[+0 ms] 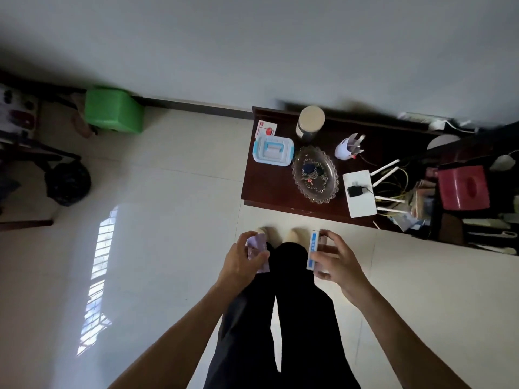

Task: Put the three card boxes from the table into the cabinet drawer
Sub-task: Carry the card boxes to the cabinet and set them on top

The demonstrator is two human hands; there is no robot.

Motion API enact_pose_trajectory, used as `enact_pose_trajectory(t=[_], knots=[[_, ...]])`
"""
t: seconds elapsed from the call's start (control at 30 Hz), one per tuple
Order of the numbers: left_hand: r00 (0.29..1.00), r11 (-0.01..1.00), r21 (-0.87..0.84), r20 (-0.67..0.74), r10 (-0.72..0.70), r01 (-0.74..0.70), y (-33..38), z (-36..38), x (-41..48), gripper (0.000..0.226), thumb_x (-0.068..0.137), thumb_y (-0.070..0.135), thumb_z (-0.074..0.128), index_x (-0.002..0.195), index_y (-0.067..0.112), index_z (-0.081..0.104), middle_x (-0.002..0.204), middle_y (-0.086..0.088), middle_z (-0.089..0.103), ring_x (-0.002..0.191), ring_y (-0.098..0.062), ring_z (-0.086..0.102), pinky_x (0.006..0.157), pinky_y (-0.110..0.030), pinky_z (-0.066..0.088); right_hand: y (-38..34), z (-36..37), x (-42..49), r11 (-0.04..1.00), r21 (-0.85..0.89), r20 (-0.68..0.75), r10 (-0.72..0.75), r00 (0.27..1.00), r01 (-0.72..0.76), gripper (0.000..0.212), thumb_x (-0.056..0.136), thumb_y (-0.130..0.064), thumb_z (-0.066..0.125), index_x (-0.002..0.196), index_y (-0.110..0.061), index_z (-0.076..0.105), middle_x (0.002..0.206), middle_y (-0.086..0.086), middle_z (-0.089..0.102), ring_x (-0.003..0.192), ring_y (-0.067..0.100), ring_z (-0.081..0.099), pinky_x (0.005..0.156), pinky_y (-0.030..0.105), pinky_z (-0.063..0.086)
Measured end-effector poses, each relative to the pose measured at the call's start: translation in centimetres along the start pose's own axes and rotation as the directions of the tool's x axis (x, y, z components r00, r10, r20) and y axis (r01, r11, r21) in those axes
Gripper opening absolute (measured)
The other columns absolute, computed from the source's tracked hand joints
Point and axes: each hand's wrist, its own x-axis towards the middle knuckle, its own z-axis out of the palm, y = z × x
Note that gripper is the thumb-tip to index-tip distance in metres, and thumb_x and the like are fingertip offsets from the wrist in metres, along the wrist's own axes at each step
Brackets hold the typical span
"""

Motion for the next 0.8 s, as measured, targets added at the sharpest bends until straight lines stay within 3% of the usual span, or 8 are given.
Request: enact_pose_trajectory(t=[0.1,0.23,0.47,0.8], knots=[[0.999,0.989,0.149,-0.034,0.025,-0.019,-1.6,0.8,5.7,0.045,0.079,0.052,0.063,0.119,0.046,0.044,0.106,0.006,0.062,0.095,-0.013,0.061,0.081,-0.033,0.057,0.8,0.9,6.4,0.959,-0.271,-0.056,-0.104,0.993,0.085,0.052,0.084,-0.023,0.078,0.129,-0.038,0.058,0.118,-0.001,0.068,0.098,0.016,0.072,0.073,0.030,0.062],[0.991,0.956,0.291,-0.116,0.068,-0.032,-3.3,1.8,14.1,0.044,0.080,0.049,0.062,0.118,0.048,0.040,0.105,0.006,0.055,0.093,-0.018,0.057,0.079,-0.037,0.056,1.8,2.5,15.6,0.833,-0.542,-0.066,-0.178,0.982,0.115,0.064,0.082,-0.027,0.077,0.140,-0.036,0.050,0.119,0.006,0.055,0.108,0.020,0.060,0.084,0.027,0.050],[0.982,0.879,0.476,-0.166,0.086,0.004,-6.4,3.8,26.9,0.053,0.078,0.043,0.067,0.124,0.040,0.041,0.114,-0.004,0.049,0.099,-0.029,0.059,0.081,-0.042,0.056,1.8,6.3,28.4,0.683,-0.705,-0.111,-0.374,0.921,0.193,0.070,0.078,-0.028,0.079,0.142,-0.024,0.052,0.119,0.016,0.055,0.110,0.029,0.057,0.095,0.041,0.050],[0.954,0.839,0.544,-0.263,0.147,0.021,-9.9,6.4,40.3,0.060,0.074,0.039,0.075,0.122,0.033,0.040,0.113,-0.008,0.047,0.101,-0.030,0.056,0.067,-0.034,0.041,3.0,10.4,41.5,0.502,-0.837,-0.103,-0.532,0.840,0.216,0.067,0.082,-0.031,0.078,0.141,-0.027,0.047,0.122,0.018,0.052,0.110,0.036,0.054,0.083,0.044,0.051]])
